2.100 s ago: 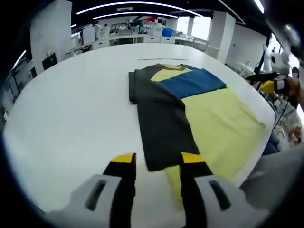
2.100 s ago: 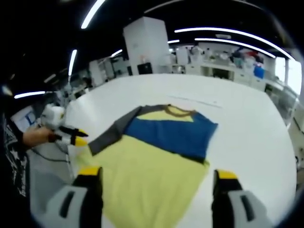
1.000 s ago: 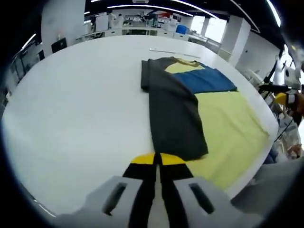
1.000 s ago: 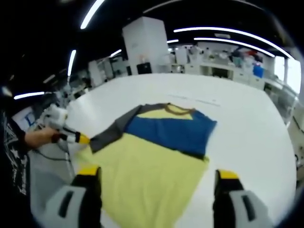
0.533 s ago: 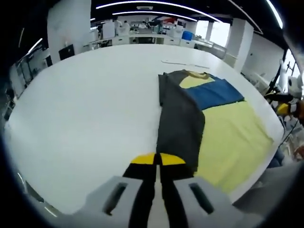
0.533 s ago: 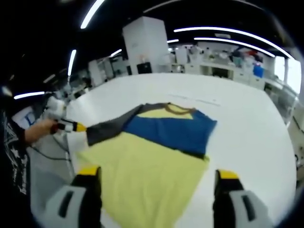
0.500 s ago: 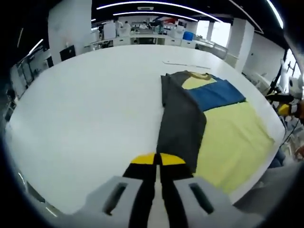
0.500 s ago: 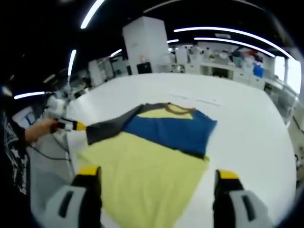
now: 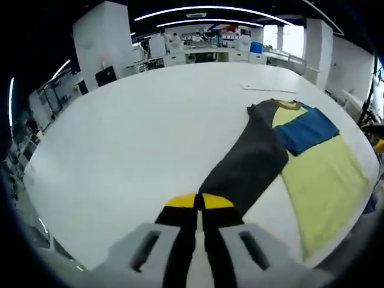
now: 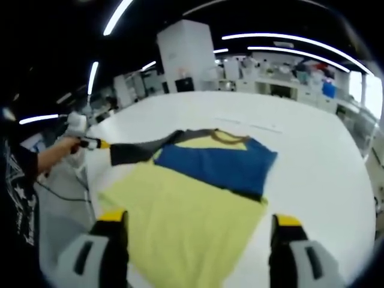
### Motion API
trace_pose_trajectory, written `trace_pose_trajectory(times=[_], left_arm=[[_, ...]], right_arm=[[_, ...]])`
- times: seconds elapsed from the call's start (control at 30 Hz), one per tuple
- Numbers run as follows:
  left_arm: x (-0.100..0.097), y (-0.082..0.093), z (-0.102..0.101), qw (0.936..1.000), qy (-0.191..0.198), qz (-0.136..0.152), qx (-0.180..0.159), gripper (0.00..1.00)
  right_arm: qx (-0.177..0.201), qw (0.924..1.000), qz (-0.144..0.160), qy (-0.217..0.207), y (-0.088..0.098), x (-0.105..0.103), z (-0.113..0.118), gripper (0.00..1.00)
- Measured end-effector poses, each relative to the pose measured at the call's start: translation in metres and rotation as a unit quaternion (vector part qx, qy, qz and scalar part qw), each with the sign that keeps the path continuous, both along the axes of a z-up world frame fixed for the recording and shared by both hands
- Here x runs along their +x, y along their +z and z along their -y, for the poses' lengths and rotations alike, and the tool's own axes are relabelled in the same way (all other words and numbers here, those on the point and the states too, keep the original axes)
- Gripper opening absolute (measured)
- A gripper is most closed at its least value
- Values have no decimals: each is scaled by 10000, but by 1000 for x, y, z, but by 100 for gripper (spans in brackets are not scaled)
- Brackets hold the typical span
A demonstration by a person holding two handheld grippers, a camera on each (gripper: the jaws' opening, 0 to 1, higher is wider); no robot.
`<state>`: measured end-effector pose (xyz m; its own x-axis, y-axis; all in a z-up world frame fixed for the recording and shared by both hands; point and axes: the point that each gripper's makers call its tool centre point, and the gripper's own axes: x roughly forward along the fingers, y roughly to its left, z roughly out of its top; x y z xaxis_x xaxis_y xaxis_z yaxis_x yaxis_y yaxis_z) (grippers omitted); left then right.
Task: Fold the garment on the visible template until the final outline fits inside the template.
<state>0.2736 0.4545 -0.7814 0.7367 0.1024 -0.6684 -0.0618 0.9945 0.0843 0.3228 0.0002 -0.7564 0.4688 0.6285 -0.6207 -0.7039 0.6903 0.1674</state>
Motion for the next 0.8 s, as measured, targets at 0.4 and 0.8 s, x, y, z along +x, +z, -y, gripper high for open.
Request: trace_pose_trajectory(times=[0.4, 0.8], left_arm=[[12, -21, -52, 9989, 382, -230, 139, 0], [26, -33, -95, 9975, 636, -296, 127, 0]], right_arm=[[-93, 9999, -22, -63, -3, 1, 7, 99], [-189, 9998, -83, -33, -6, -2, 9, 99]])
